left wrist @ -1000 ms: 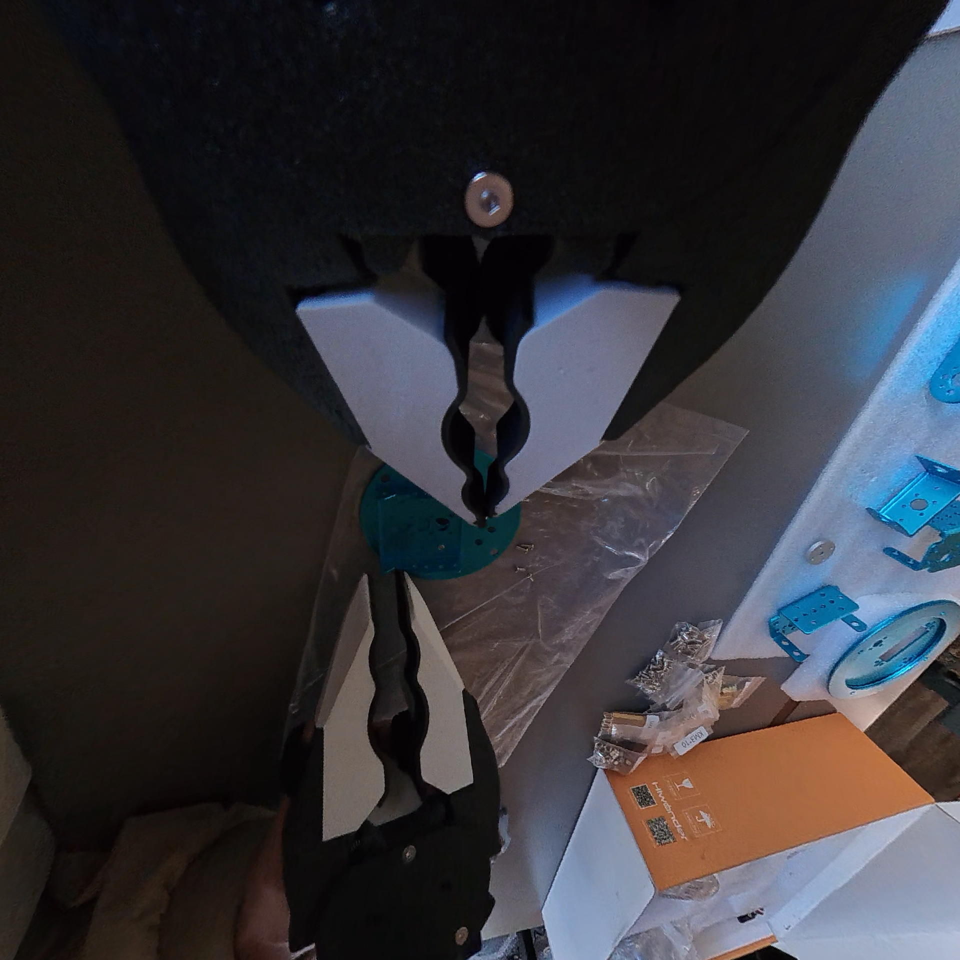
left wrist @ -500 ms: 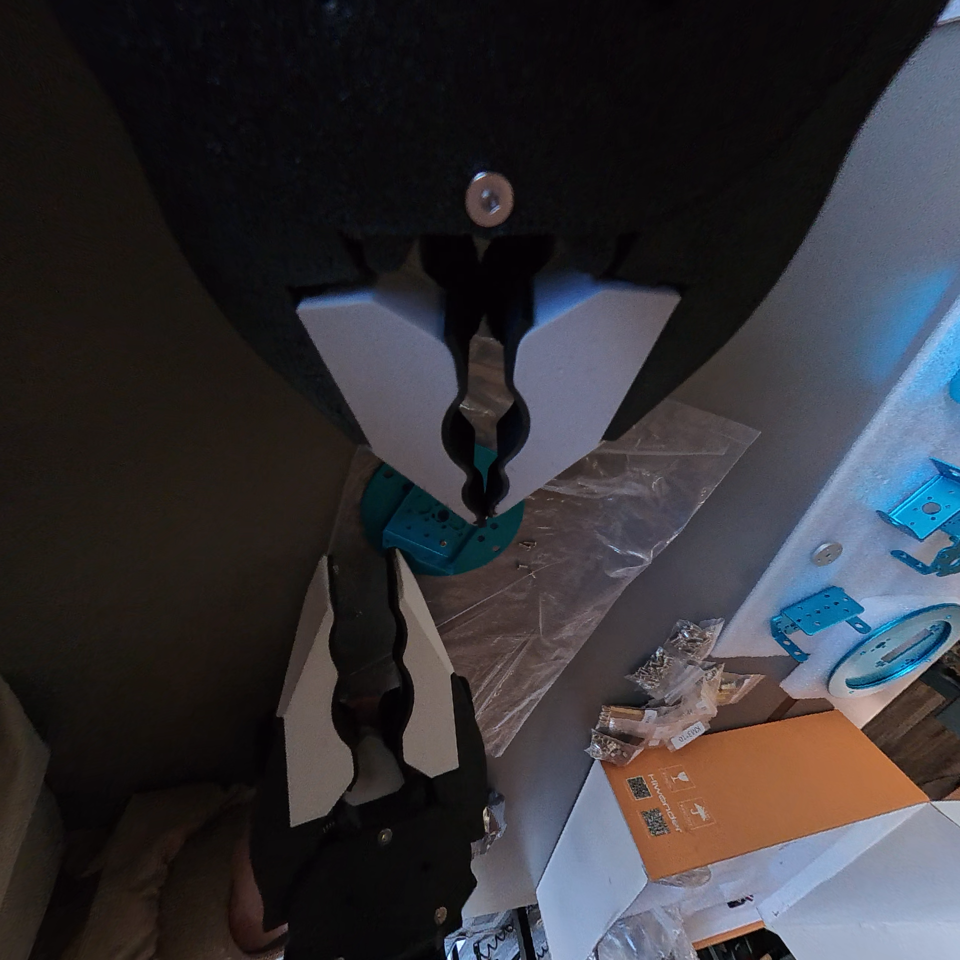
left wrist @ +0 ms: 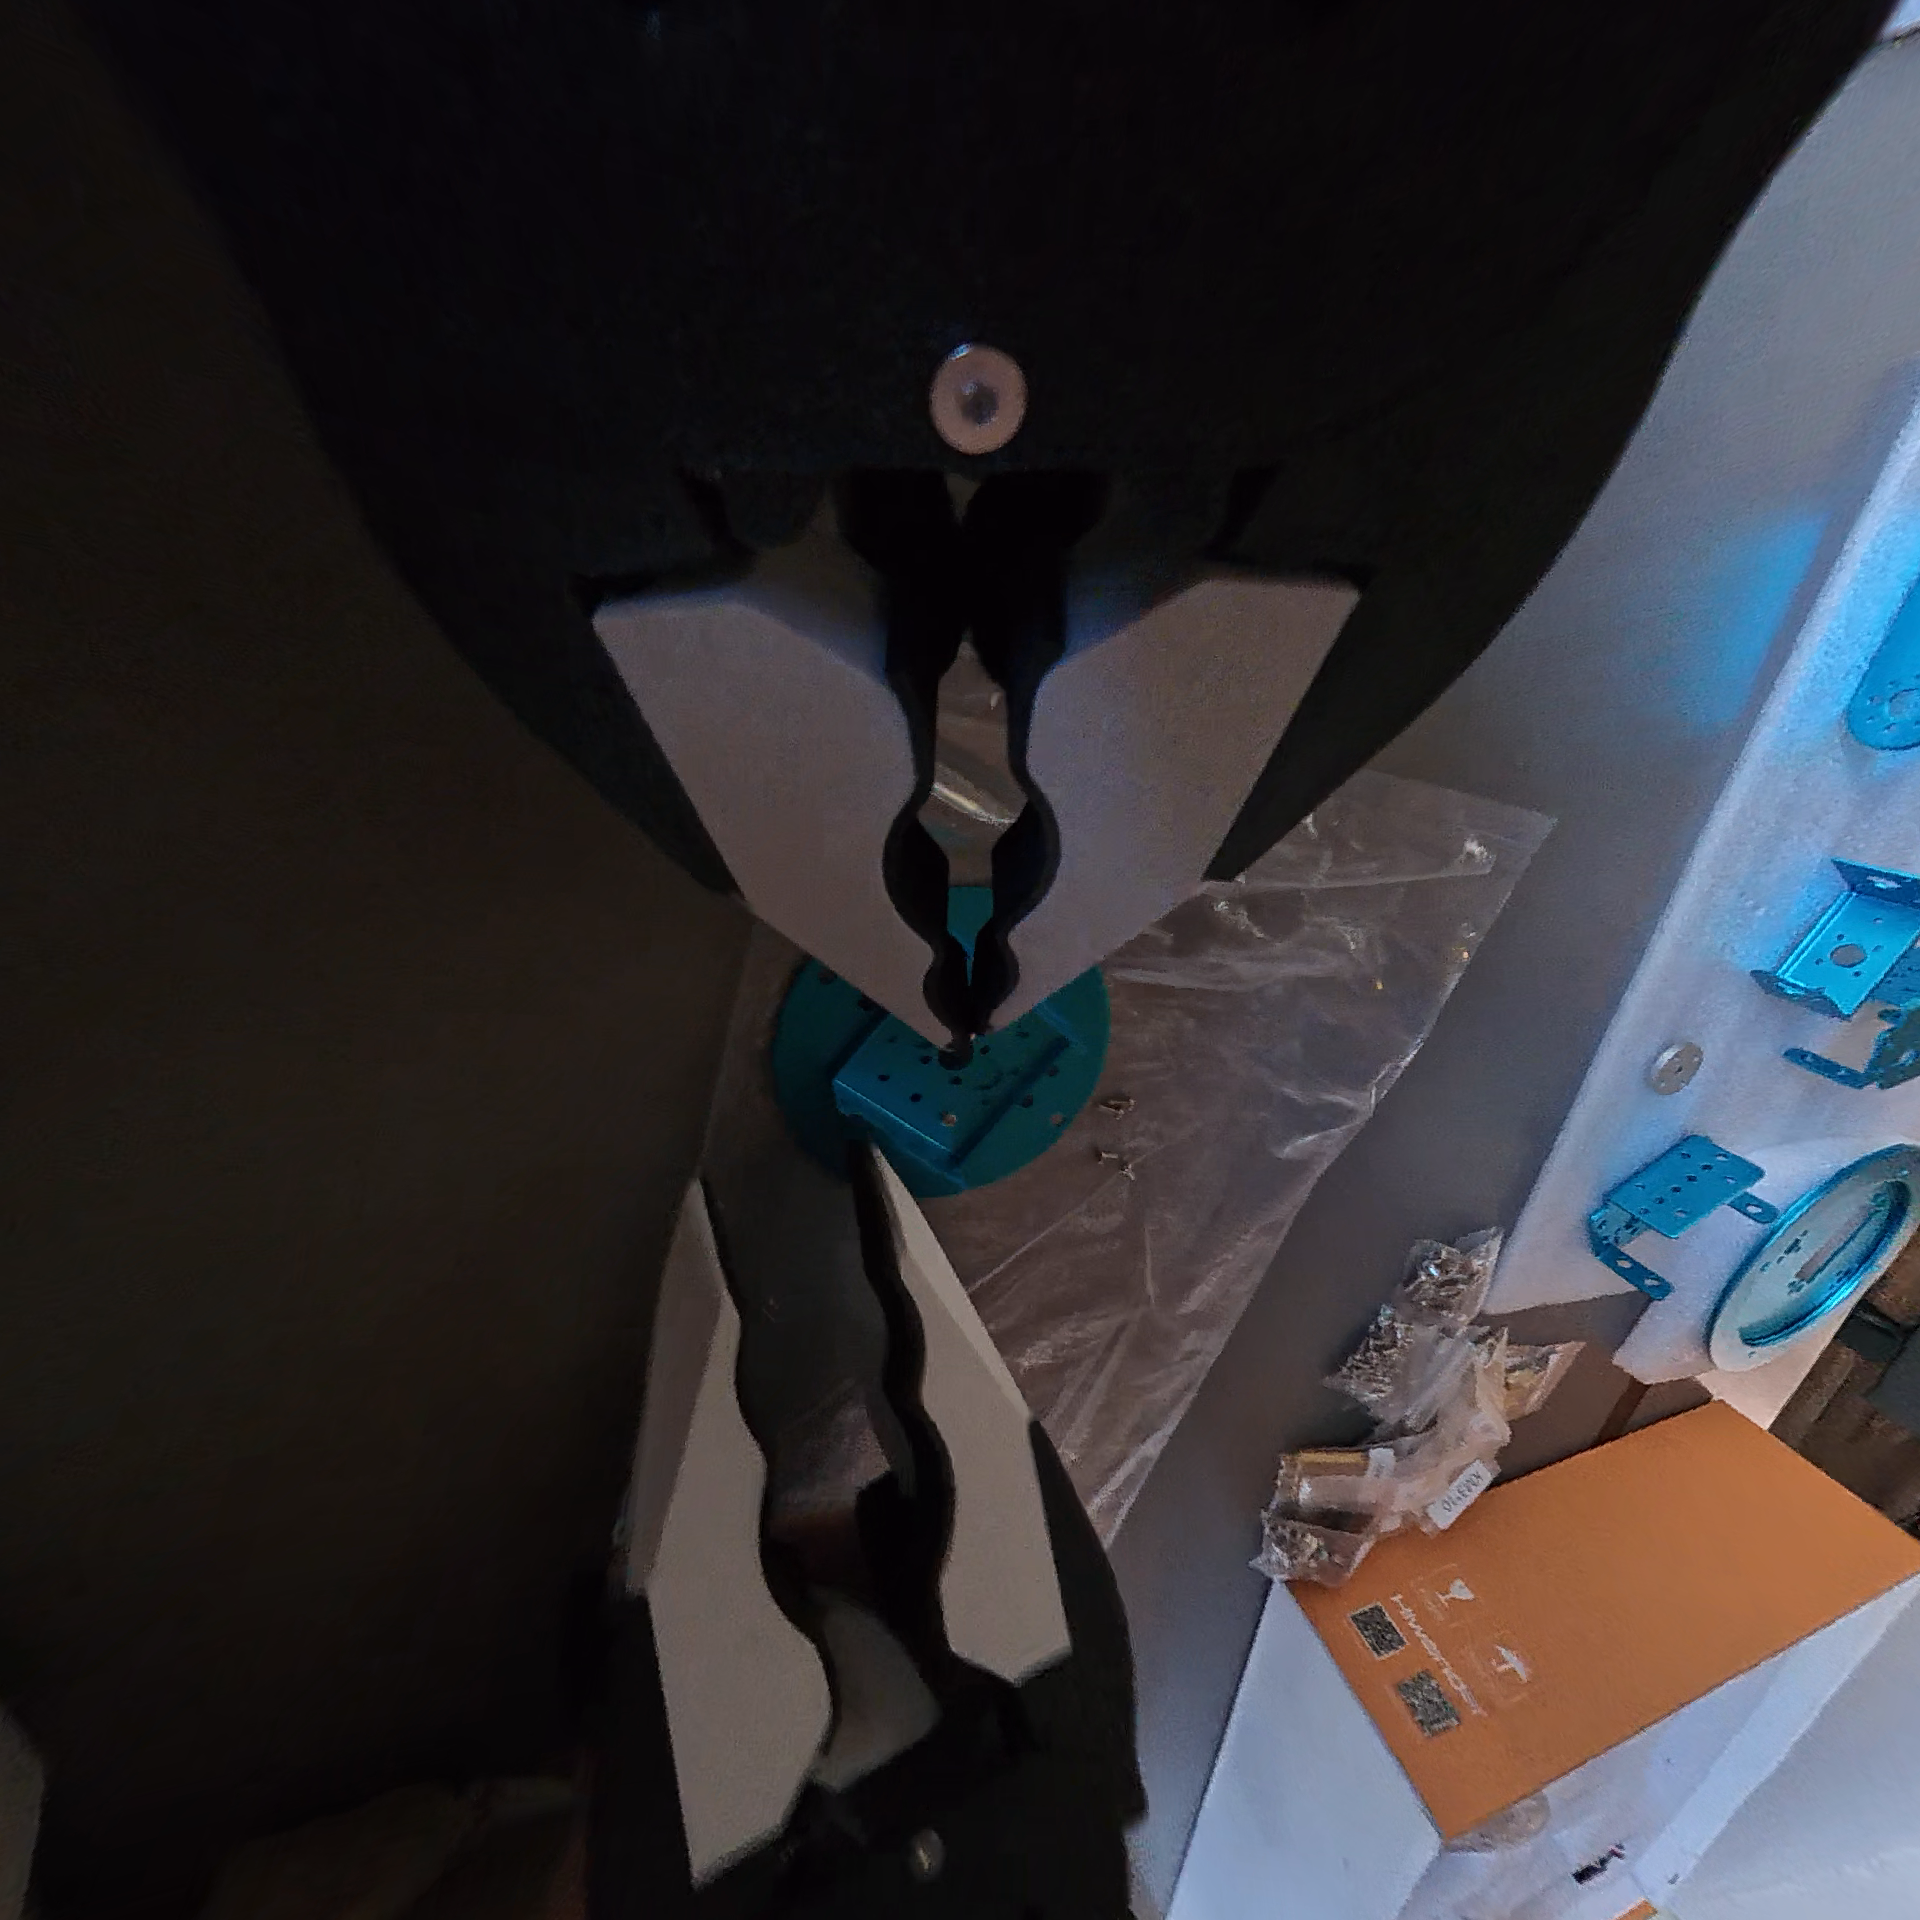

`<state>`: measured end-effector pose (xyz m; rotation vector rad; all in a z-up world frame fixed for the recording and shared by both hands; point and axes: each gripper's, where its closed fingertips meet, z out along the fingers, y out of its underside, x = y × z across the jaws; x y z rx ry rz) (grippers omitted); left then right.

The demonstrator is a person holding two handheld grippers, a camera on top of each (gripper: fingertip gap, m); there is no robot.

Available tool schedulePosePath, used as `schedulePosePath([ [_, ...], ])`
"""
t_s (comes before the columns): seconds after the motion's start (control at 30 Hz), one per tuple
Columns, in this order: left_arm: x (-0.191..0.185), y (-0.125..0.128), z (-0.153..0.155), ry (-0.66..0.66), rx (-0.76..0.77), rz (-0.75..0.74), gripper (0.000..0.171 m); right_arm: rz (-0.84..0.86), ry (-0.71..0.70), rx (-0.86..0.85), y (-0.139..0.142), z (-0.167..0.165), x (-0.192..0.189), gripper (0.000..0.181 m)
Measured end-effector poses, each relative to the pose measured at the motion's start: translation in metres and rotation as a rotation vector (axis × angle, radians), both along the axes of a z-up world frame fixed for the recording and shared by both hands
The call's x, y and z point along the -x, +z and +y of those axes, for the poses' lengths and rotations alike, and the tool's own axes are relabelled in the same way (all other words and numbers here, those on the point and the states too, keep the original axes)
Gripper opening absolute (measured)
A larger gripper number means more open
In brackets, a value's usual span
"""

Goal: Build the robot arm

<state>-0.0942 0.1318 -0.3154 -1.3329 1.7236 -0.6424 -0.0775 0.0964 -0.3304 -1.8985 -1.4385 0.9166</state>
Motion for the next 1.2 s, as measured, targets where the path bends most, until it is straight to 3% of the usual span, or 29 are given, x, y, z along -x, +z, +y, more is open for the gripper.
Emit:
schedulePosePath([
  [0.13, 0.001, -0.005, 0.0, 0.027, -0.088, 0.059, 0.0, 0.043, -0.07, -0.045, 0.014, 0.015, -0.008, 0.029],
  [0.23, 0.005, -0.001, 0.001, 0.081, -0.062, 0.07, 0.0, 0.028, -0.116, -0.118, 0.015, 0.027, -0.009, 0.035],
  [0.33, 0.009, 0.003, -0.001, 0.154, 0.006, 0.085, 0.0, -0.029, -0.07, -0.217, 0.01, 0.021, -0.005, 0.034],
  [0.47, 0.01, 0.004, -0.002, 0.311, 0.062, 0.087, 0.0, -0.013, -0.051, -0.172, 0.012, 0.008, 0.006, 0.034],
  [0.67, 0.002, 0.001, 0.004, 0.518, 0.036, 0.045, 0.0, -0.054, -0.042, -0.29, 0.002, 0.001, 0.009, 0.038],
  [0.8, -0.002, 0.002, 0.003, 0.596, 0.029, 0.026, 0.0, -0.033, -0.022, -0.244, 0.001, -0.008, 0.015, 0.042],
  [1.0, 0.001, -0.003, 0.004, 0.632, -0.052, 0.089, 0.0, -0.056, -0.022, -0.251, -0.005, -0.007, 0.015, 0.043],
  [1.2, -0.001, -0.012, -0.002, 0.548, -0.134, 0.197, 0.0, -0.052, -0.029, -0.266, -0.001, -0.006, 0.011, 0.042],
])
